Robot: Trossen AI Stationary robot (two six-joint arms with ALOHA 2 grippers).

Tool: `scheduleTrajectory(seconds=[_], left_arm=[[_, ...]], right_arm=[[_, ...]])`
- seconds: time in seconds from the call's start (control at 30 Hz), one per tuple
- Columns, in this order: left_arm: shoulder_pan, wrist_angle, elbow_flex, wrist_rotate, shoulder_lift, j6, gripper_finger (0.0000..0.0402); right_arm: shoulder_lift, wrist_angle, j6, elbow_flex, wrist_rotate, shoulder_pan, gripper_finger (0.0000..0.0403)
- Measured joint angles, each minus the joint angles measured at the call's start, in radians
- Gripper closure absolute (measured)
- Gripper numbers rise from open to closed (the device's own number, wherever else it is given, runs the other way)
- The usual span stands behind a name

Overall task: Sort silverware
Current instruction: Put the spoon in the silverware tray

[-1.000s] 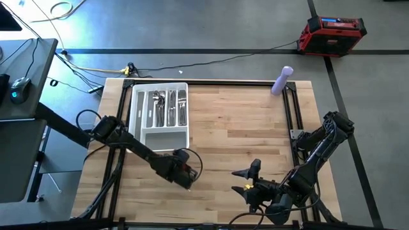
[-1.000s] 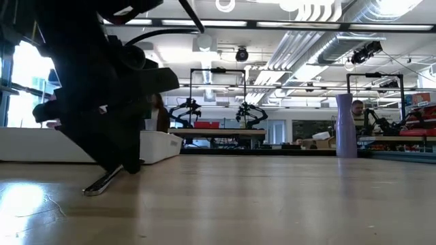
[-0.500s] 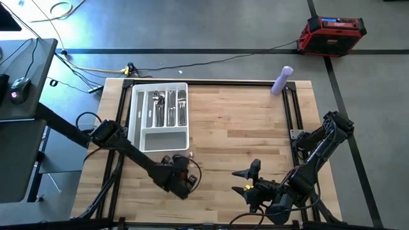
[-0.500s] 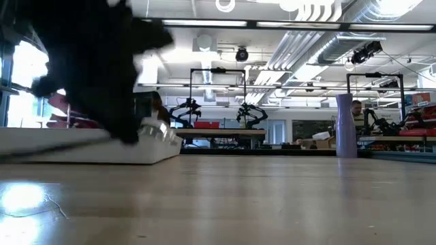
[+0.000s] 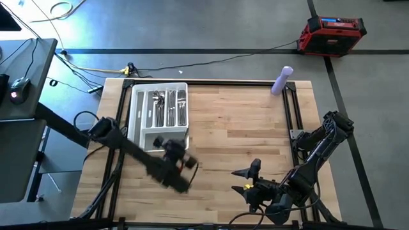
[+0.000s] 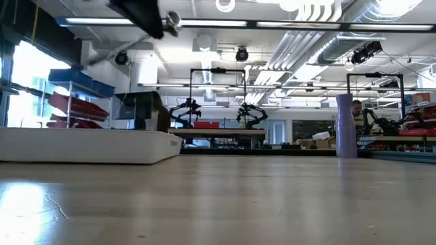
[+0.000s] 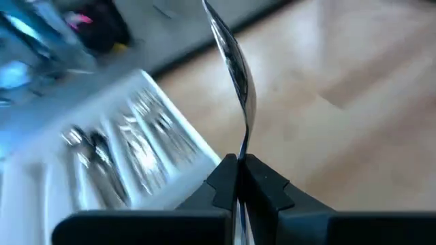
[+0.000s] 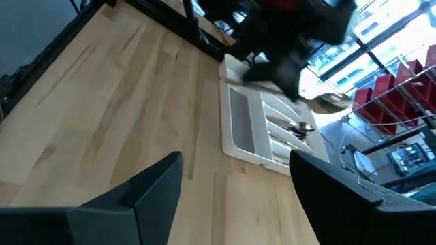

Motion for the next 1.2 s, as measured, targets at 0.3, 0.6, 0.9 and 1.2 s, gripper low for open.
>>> scheduleTrajectory(seconds=[0.3,0.6,0.9,1.2], left_arm=[[0.39,-0.007,-0.106,0.025,0.002,0.252,0.0401],[0.695,-0.005,-0.228,0.095,0.003,0.279,0.0401],[0.764,0.091,-0.389,0.145,0.003,0.252,0.0401],[0.774,0.333,-0.466,0.113,0.003,0.261,0.0401]], right_arm=[[-0.001,-0.008,0.0,0.0,0.007,0.017,0.0149],[-0.001,-0.015,0.0,0.0,0.008,0.018,0.0149],[-0.001,-0.029,-0.011,0.0,0.039,0.019,0.0149],[-0.001,-0.029,-0.008,0.0,0.039,0.019,0.0149]])
